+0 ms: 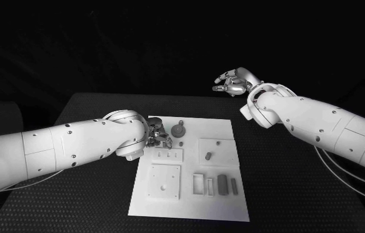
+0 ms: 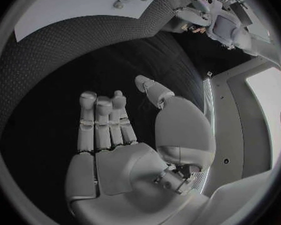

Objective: Assemble the parts on the task board

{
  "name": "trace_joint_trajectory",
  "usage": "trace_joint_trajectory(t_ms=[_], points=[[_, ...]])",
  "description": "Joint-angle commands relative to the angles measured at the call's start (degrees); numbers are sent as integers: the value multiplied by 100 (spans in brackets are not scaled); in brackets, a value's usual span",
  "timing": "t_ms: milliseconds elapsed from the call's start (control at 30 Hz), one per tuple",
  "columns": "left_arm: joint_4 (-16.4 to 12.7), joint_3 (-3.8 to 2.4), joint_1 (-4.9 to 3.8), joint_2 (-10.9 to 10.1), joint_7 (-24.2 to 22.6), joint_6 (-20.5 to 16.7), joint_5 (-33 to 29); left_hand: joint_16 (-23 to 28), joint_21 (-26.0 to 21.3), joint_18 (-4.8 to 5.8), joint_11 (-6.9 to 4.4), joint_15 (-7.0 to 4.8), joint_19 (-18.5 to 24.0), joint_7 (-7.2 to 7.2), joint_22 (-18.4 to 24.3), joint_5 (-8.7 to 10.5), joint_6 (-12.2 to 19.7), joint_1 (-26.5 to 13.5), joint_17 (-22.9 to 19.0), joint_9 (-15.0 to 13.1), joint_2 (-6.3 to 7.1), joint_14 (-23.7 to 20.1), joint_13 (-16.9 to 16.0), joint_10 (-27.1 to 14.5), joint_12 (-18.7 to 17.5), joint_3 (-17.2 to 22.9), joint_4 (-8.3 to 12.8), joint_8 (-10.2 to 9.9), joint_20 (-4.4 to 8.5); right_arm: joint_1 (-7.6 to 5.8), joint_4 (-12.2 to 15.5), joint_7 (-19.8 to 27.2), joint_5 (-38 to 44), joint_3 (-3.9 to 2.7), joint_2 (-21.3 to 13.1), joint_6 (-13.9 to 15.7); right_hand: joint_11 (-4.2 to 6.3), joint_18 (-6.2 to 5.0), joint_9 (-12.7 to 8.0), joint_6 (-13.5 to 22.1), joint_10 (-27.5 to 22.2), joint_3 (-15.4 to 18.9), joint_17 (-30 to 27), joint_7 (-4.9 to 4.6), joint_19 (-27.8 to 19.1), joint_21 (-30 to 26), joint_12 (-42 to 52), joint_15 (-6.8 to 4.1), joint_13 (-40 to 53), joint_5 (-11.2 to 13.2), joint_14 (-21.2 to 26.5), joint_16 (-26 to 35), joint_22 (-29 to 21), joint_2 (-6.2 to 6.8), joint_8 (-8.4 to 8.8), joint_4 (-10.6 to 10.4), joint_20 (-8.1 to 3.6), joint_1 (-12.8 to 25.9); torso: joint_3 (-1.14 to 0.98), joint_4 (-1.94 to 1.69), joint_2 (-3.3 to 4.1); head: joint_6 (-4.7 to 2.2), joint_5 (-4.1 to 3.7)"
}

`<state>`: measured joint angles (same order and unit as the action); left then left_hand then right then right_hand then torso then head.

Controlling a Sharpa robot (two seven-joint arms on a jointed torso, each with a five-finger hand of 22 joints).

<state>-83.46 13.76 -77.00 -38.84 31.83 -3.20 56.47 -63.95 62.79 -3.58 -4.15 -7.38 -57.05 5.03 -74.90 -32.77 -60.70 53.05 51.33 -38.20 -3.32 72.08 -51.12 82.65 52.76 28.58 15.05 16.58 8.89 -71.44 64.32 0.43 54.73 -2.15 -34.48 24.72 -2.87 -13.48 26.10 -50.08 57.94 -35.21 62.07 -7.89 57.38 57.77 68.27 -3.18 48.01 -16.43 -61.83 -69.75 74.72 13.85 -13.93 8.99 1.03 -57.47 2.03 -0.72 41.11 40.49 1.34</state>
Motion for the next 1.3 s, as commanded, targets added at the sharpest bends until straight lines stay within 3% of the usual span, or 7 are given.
trace_joint_trajectory(t_ms=[33,500,633,933,1000,1033,1300], points=[[24,-1,11,38,62,130,-15,-42,37,-67,-112,-385,-44,-378,-134,-18,-375,-73,3,-399,9,396,5,-94,30,198,146,8,645,-9,-27,51,-26,-5,23,-134,-1,-152,-10,114,-26,28,-5,-146,-33,-19,22,3,-10,-37,52,-14,8,-59,11,-1,14,-1,3,-4,0,28,-14],[153,-1,75,142,70,103,-96,-166,127,-71,-151,-414,13,-422,-120,76,-516,-347,-63,-540,-53,339,61,-116,95,196,112,77,650,-28,-108,119,-149,-5,62,-203,-11,-152,-21,127,-78,61,-47,-155,-92,-65,1,14,-53,-73,109,15,5,-77,11,8,38,25,3,-5,-3,105,-22],[188,-1,99,159,72,117,-96,-175,134,-73,-153,-415,17,-424,-120,75,-520,-362,-71,-551,-56,337,66,-116,101,203,112,78,651,-40,-179,209,-443,-5,85,-350,-51,-128,-25,140,-360,15,-384,-175,-467,-452,-420,75,-411,-80,434,441,-133,-88,-11,13,198,79,8,-4,1,99,-18],[208,-2,137,167,78,153,-75,-195,147,-75,-157,-414,34,-429,-120,50,-533,-397,-90,-575,-64,326,81,-120,112,222,119,80,652,-45,-254,352,-818,-4,117,-543,-229,35,-12,265,-689,-129,-1740,-324,-1333,-2002,-2310,535,-1978,-55,939,2245,-967,-169,-77,77,656,185,7,-12,-1,118,-24],[219,-2,144,180,81,162,-59,-198,149,-75,-157,-414,37,-429,-120,47,-535,-401,-94,-578,-62,325,83,-121,113,225,121,81,652,-45,-273,380,-894,-4,121,-580,-486,212,-13,321,-1221,-260,-2118,-366,-2017,-2546,-2977,877,-2375,-115,1579,2950,-1213,-187,-69,85,790,266,8,-16,-2,122,-24],[217,-2,145,176,81,159,-34,-200,150,-75,-158,-414,38,-430,-120,45,-537,-404,-95,-580,-61,324,84,-121,114,227,121,81,652,-45,-287,396,-953,-4,128,-592,-495,139,58,408,-343,-305,-3201,-384,-1843,-3100,-4336,997,-3578,-76,904,4158,-1722,-160,-186,203,984,148,8,-16,-2,122,-24],[221,-2,168,179,77,164,-14,-209,158,-77,-159,-414,47,-431,-120,36,-541,-412,-108,-590,-58,317,93,-124,118,243,125,79,653,-45,-365,506,-1261,-4,156,-708,-674,212,-14,479,-355,-91,-3428,-378,-2290,-3531,-4980,1174,-4064,-163,1210,4639,-1859,-318,-192,135,1080,101,7,-16,-2,129,-11]])
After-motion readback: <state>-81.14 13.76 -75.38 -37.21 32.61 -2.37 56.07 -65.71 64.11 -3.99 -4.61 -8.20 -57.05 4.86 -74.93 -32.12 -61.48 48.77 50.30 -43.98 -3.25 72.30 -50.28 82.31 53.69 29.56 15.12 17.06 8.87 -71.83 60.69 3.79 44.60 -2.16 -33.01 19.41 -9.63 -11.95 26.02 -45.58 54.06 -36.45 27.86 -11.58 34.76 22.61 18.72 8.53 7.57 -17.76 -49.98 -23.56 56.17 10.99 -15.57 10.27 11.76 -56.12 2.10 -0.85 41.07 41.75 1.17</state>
